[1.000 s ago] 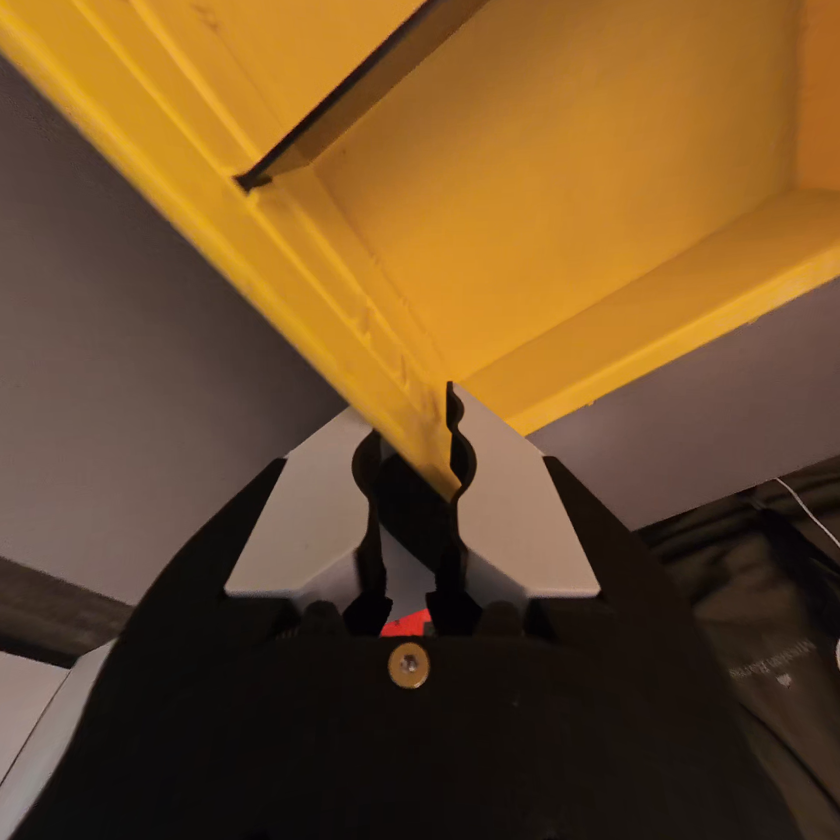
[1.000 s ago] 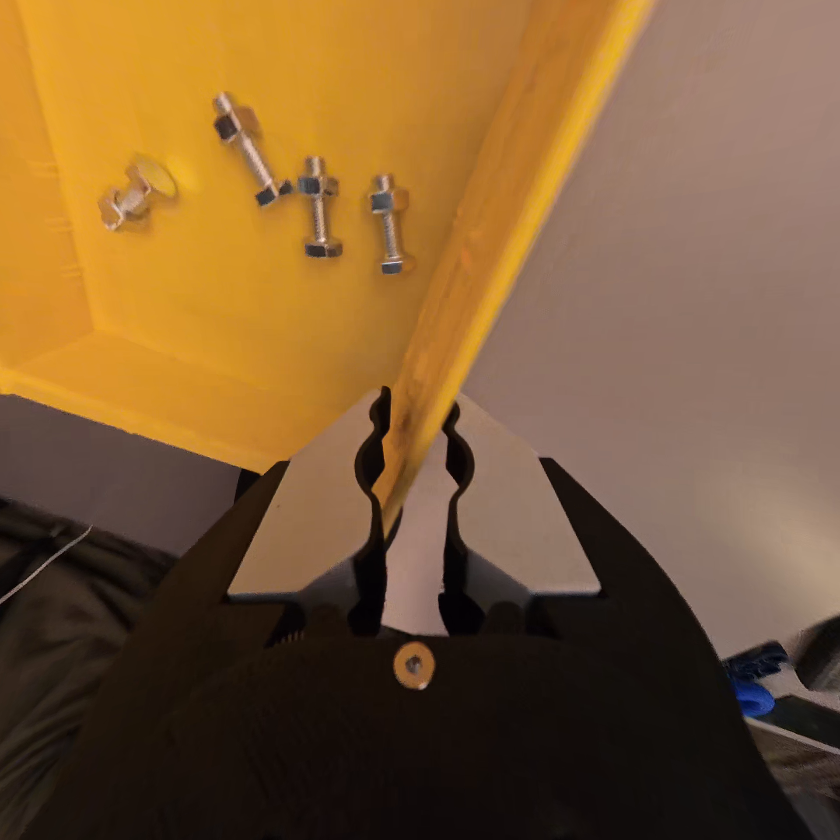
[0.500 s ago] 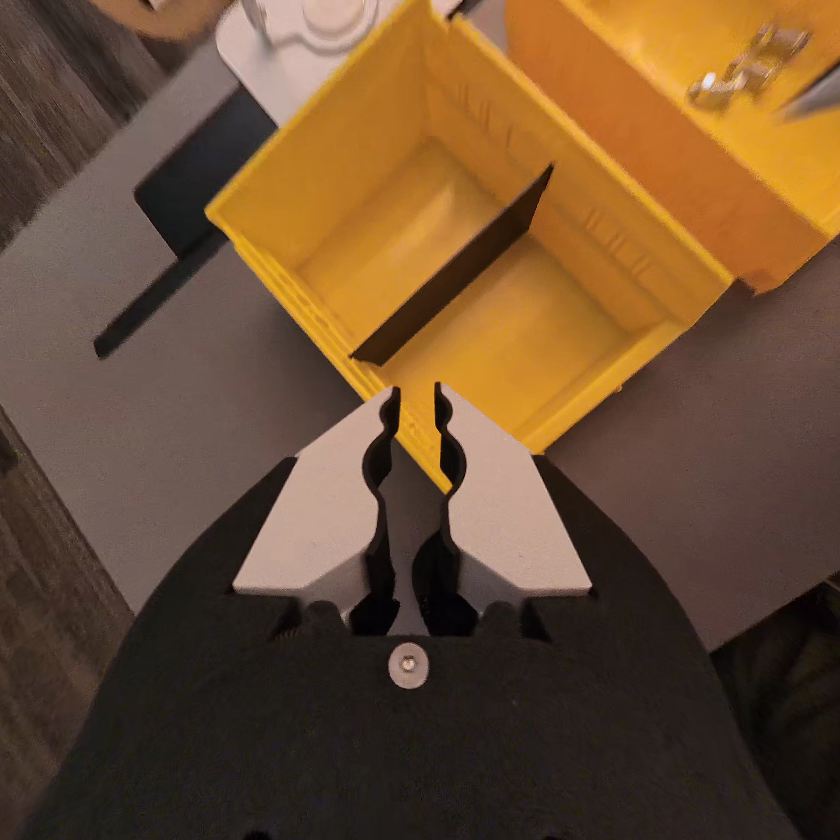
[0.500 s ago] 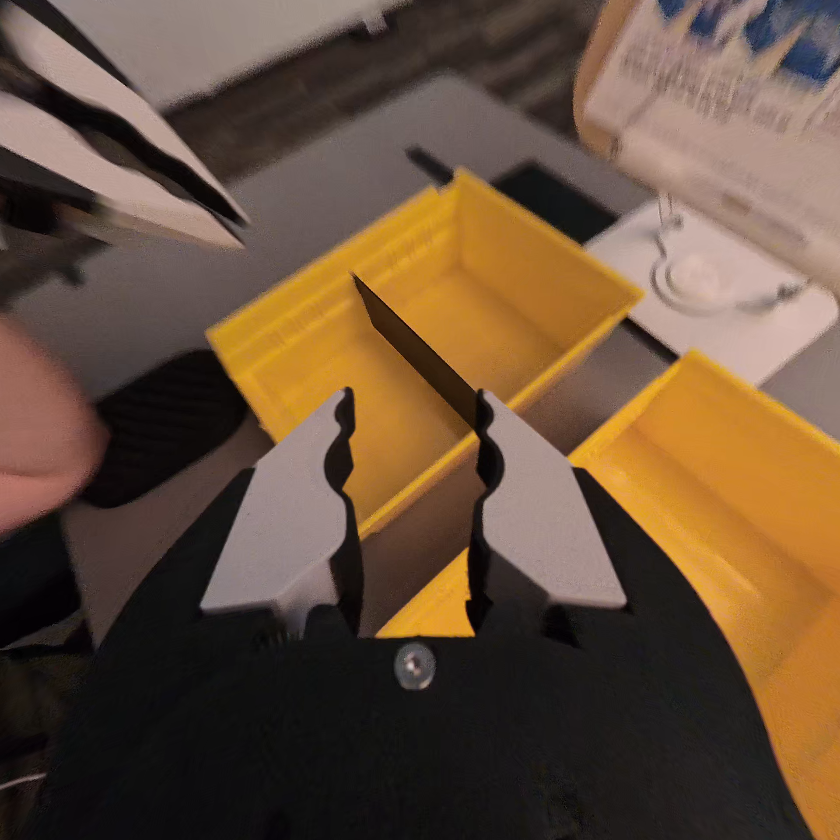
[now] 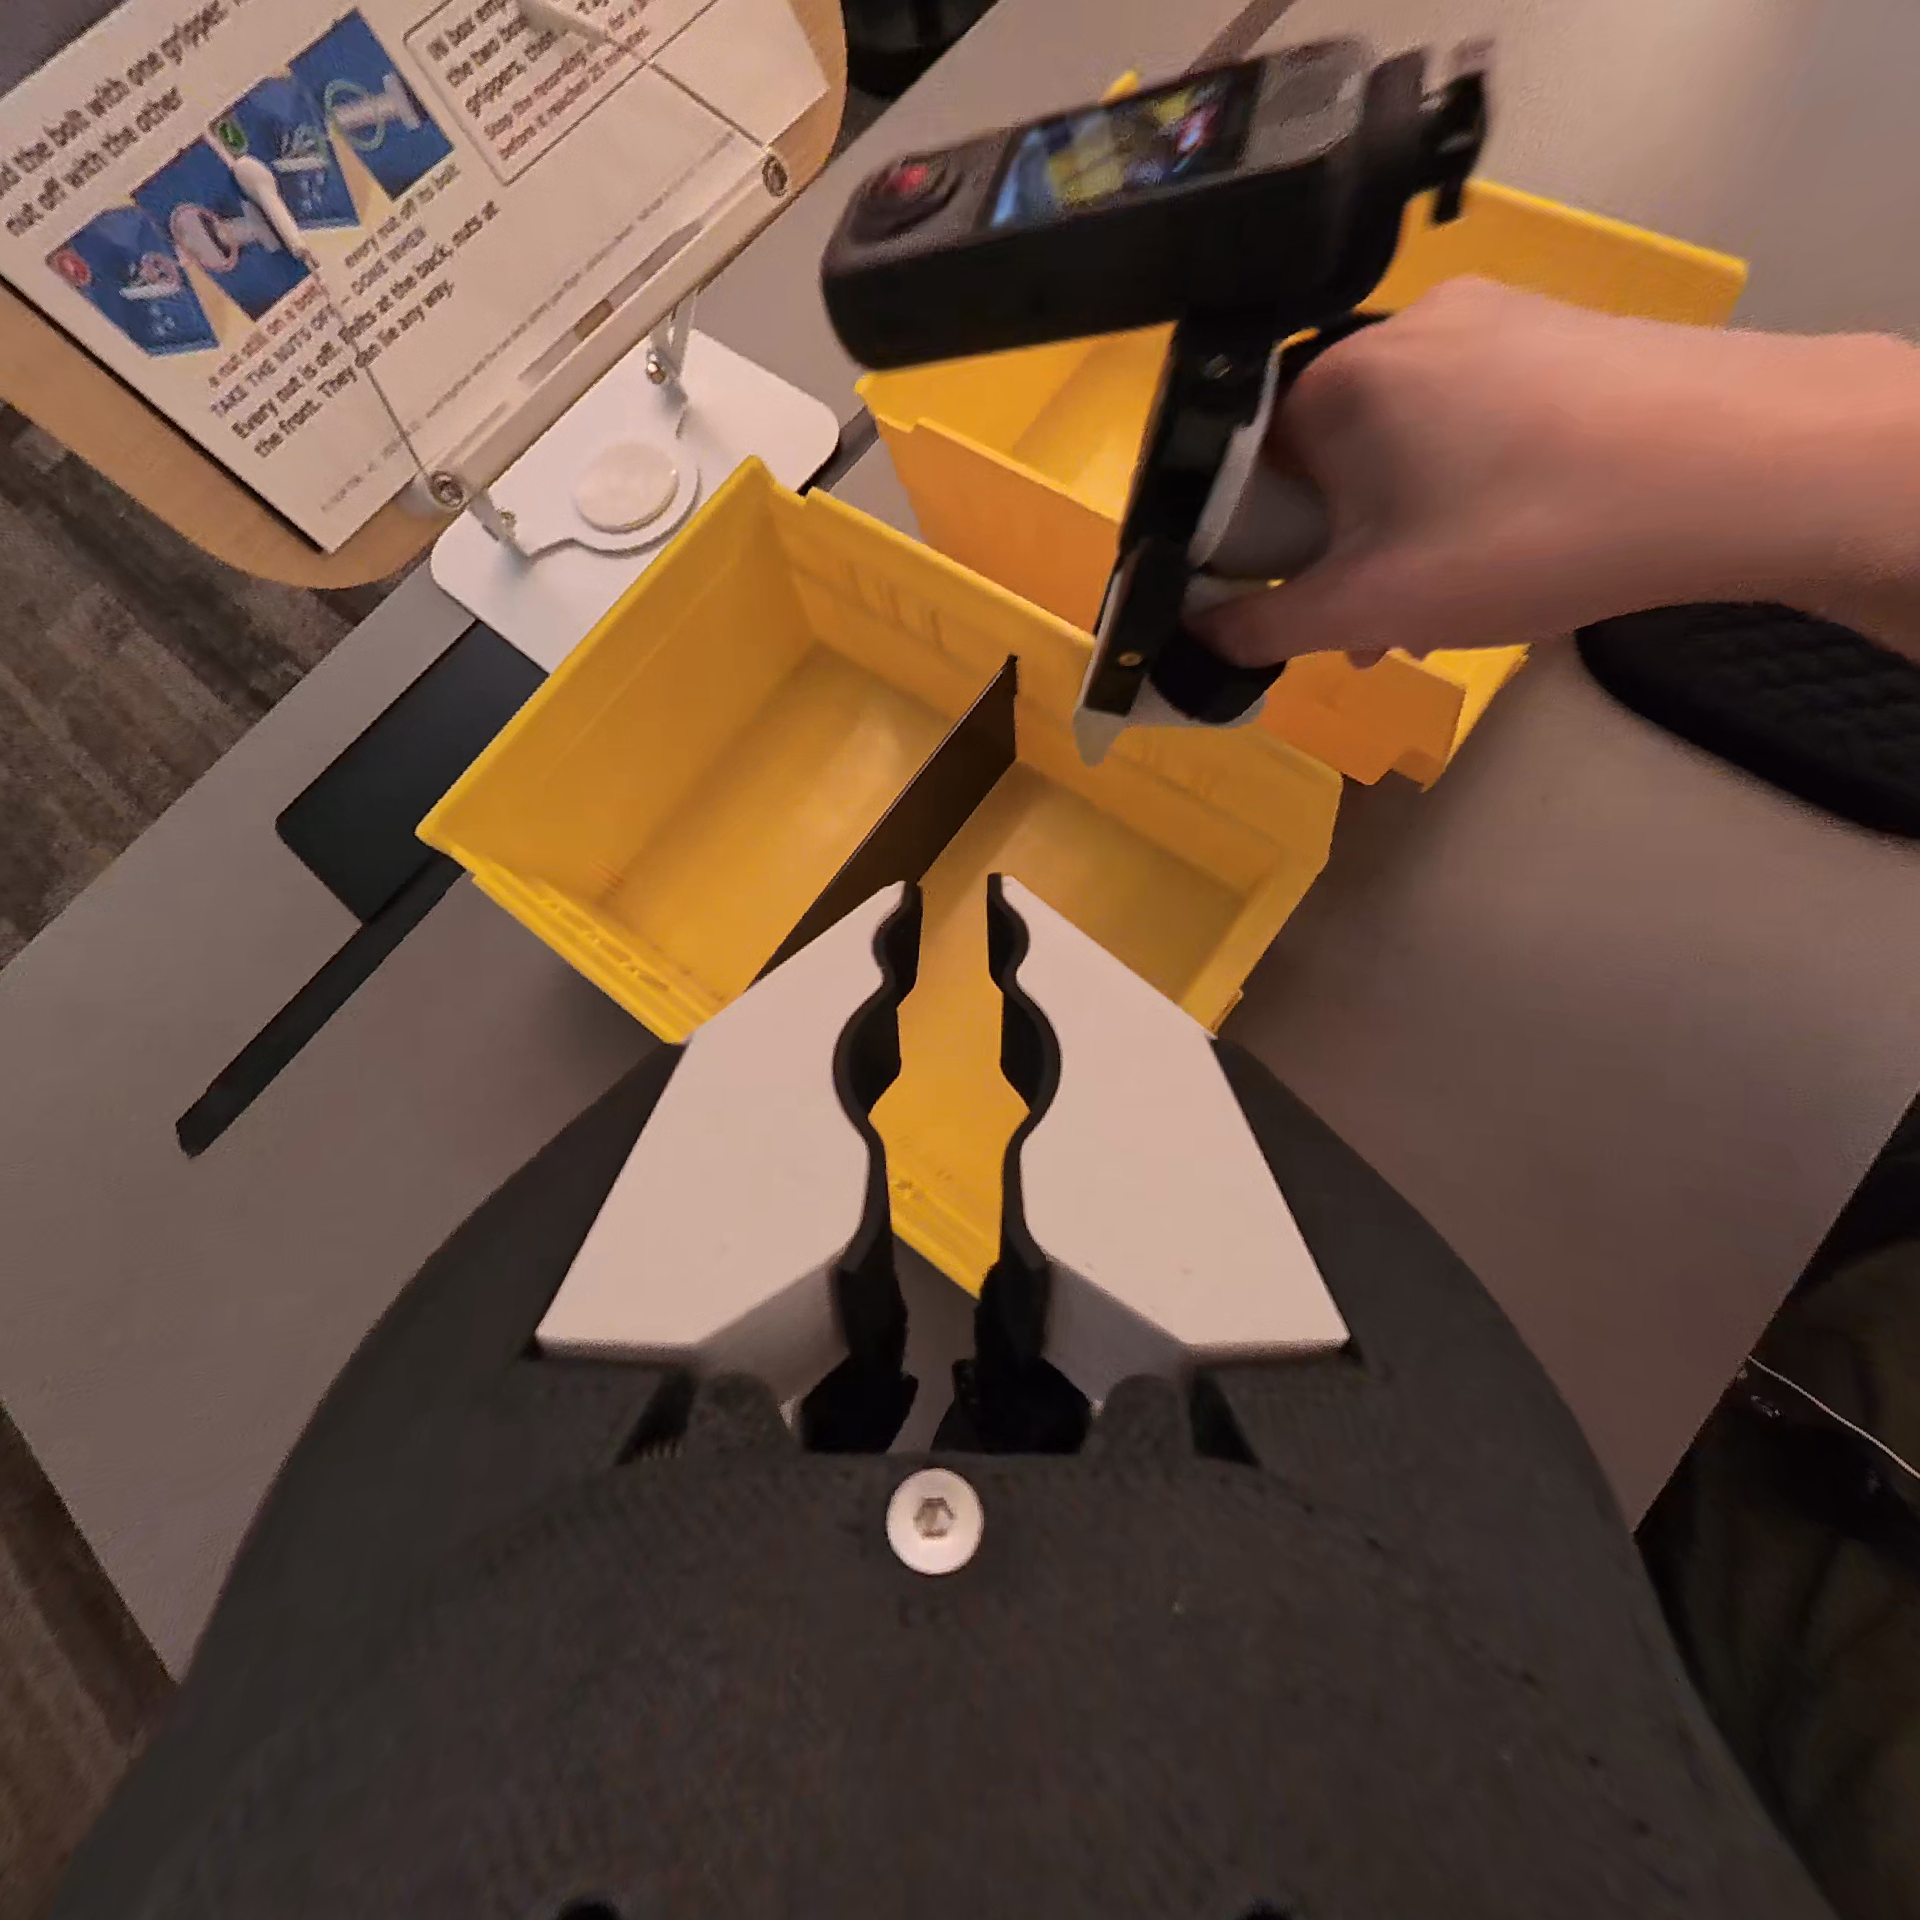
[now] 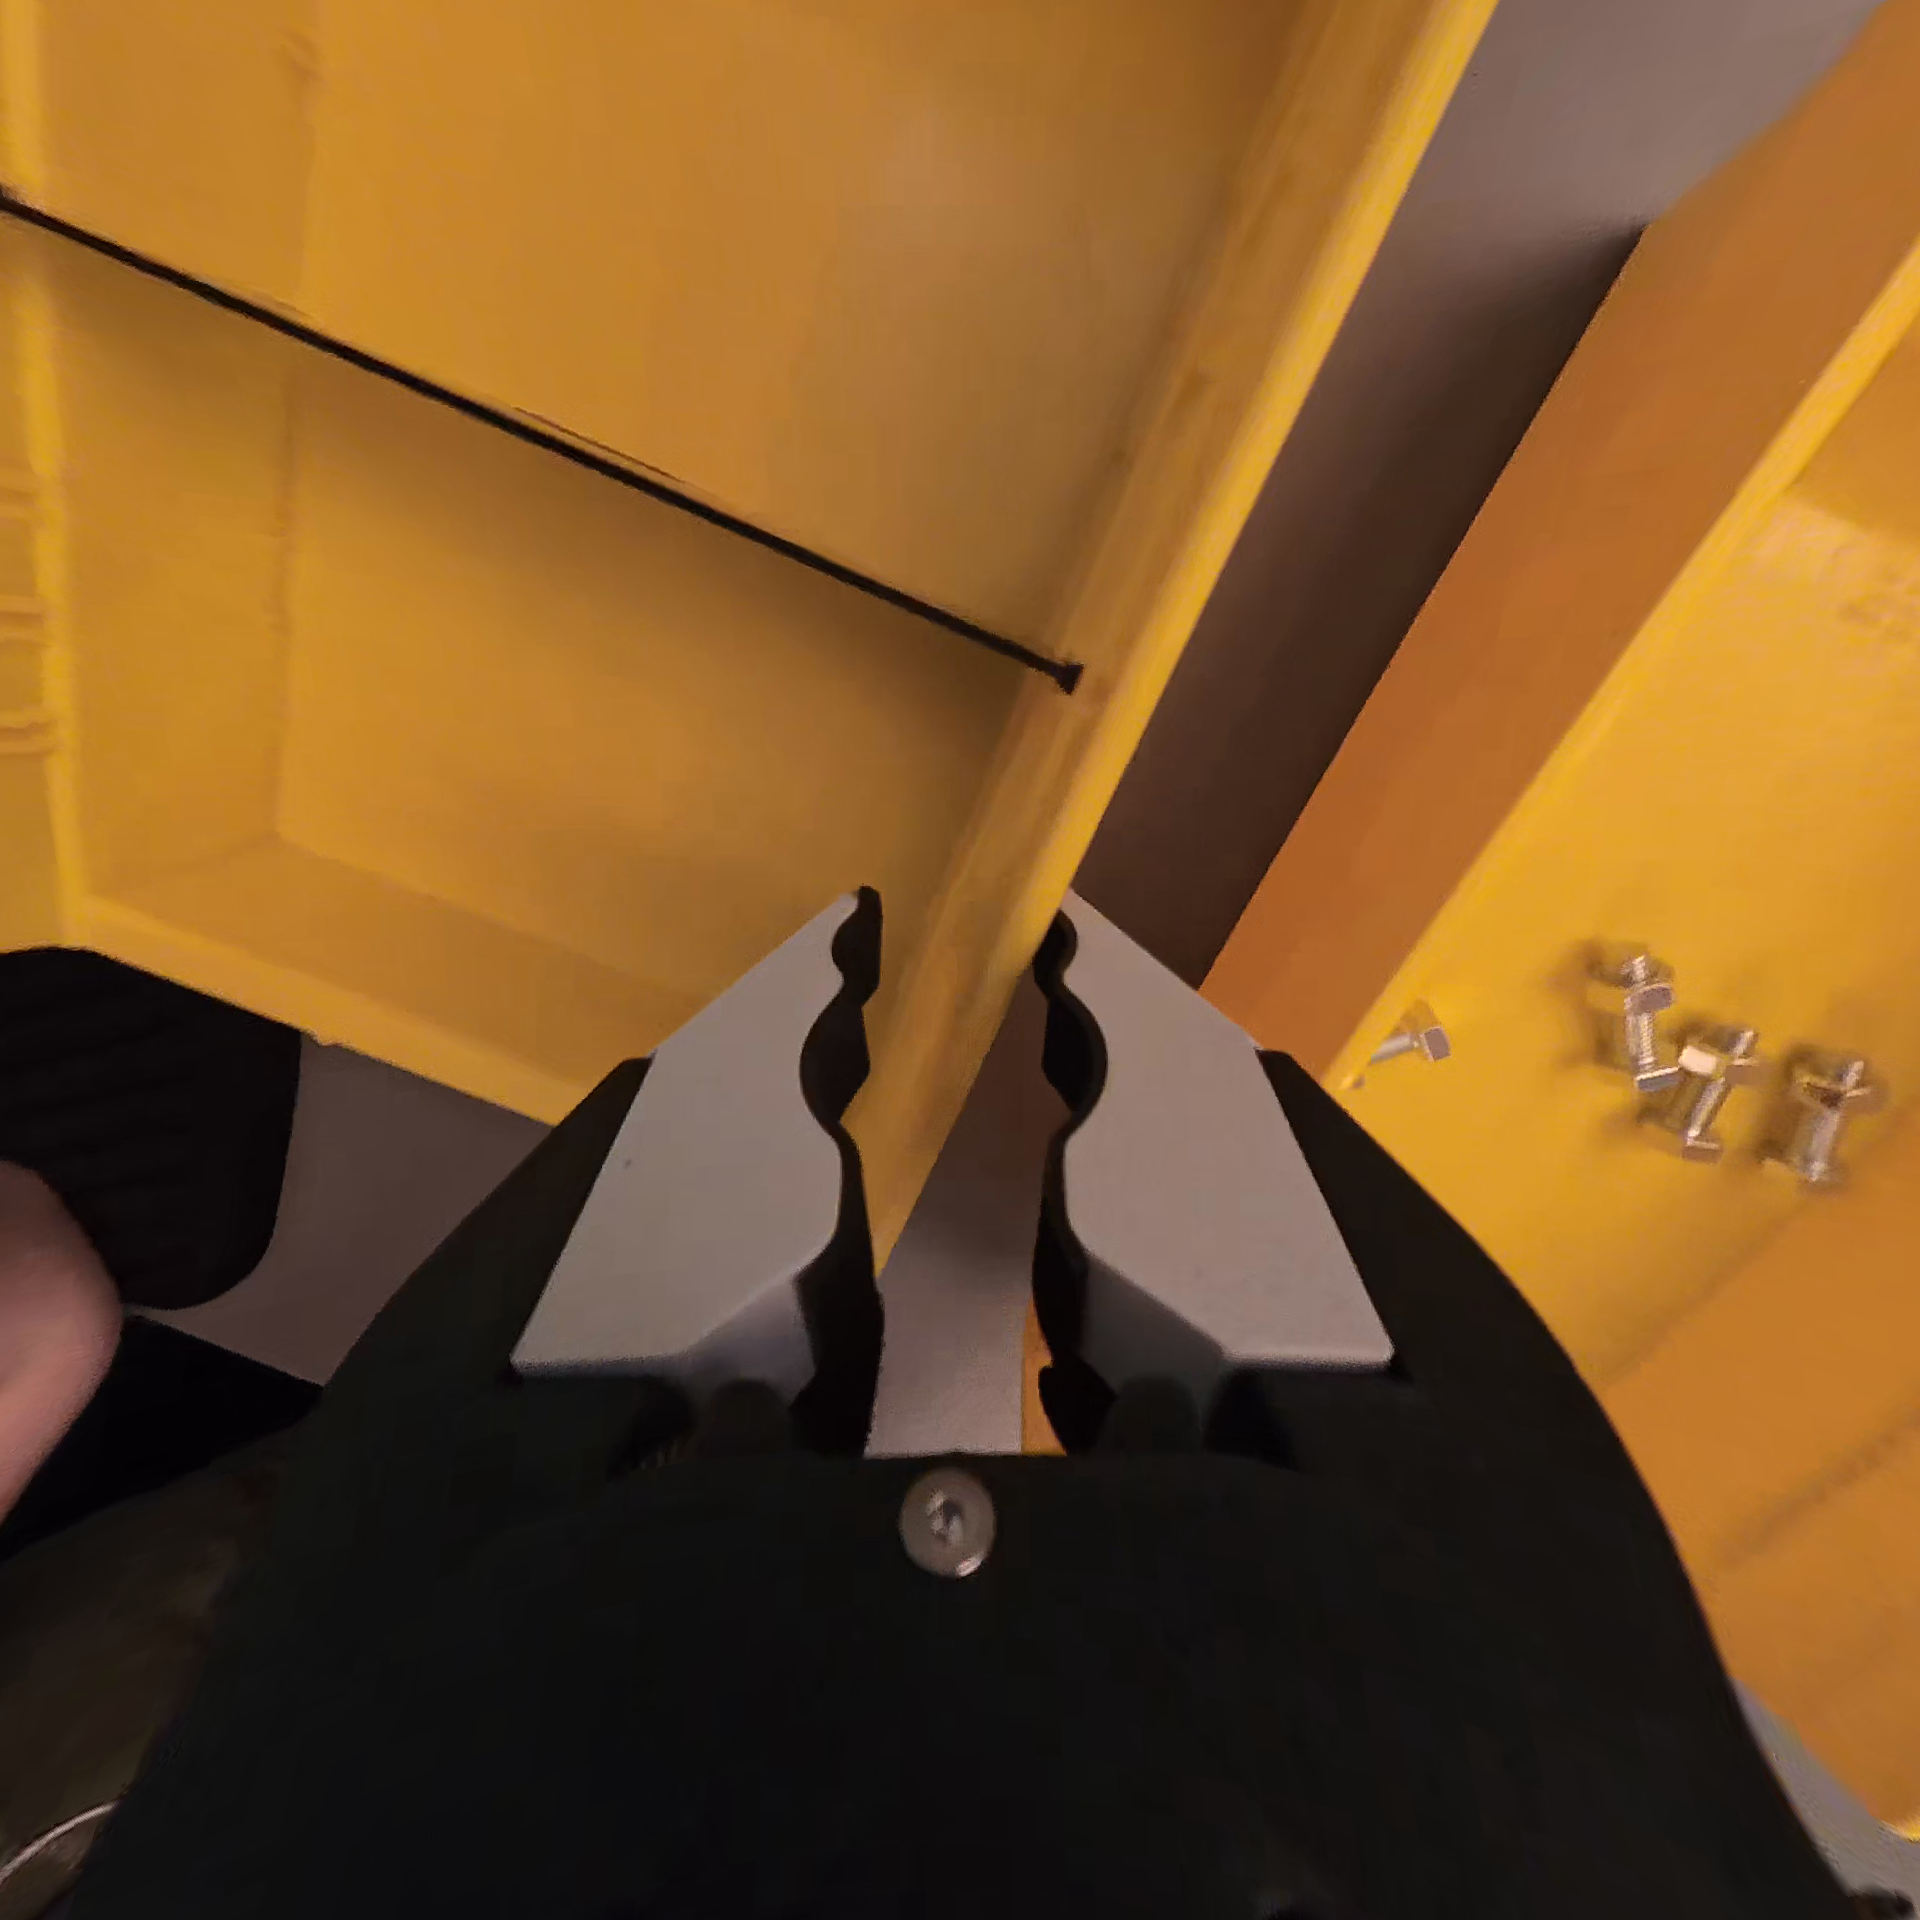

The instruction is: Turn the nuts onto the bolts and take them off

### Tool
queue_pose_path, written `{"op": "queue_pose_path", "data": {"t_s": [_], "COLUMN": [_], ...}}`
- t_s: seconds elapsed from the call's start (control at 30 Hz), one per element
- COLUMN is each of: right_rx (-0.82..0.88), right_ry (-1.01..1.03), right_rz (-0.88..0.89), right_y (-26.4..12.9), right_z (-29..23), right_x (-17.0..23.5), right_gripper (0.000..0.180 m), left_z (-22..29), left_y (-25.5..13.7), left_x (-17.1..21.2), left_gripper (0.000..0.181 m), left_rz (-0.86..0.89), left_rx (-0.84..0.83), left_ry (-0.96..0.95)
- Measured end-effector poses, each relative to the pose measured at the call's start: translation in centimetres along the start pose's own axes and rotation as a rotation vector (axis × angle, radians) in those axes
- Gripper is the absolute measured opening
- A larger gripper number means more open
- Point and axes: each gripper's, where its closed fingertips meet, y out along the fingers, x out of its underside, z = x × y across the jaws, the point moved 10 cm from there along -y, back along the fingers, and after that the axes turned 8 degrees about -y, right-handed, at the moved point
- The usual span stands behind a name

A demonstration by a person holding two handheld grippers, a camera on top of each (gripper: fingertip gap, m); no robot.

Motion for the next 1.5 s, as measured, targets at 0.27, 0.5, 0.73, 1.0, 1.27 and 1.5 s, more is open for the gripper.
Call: {"op": "queue_pose_path", "data": {"t_s": [0.27, 0.5, 0.73, 1.0, 1.27, 1.5], "right_rx": [0.045, -0.076, -0.115, -0.166, -0.134, -0.053], "right_ry": [0.128, 0.198, 0.178, 0.126, 0.350, 0.612], "right_rz": [-0.105, -0.068, -0.084, -0.014, 0.101, 0.155], "right_y": [3.6, 3.8, 1.4, -9.9, -21.7, -23.1], "right_z": [0.3, 1.4, 1.6, 3.8, 12.8, 20.2], "right_x": [-0.2, 0.1, -1.3, -0.6, 12.3, 27.1], "right_gripper": [0.009, 0.004, 0.002, 0.002, 0.002, 0.003], "left_z": [0.7, 1.2, 1.6, 0.0, -5.4, 0.9], "left_y": [-0.8, -1.6, -7.8, -16.2, -7.0, 10.9], "left_x": [-0.1, -0.3, -1.7, 1.9, -1.0, -4.2], "left_gripper": [0.010, 0.009, 0.008, 0.020, 0.085, 0.093], "left_rz": [0.048, 0.104, 0.613, 1.254, 0.876, 0.362], "left_rx": [0.056, 0.063, -0.072, -0.099, 0.211, 0.491], "left_ry": [0.029, 0.056, 0.029, -0.160, -0.429, -0.453]}}
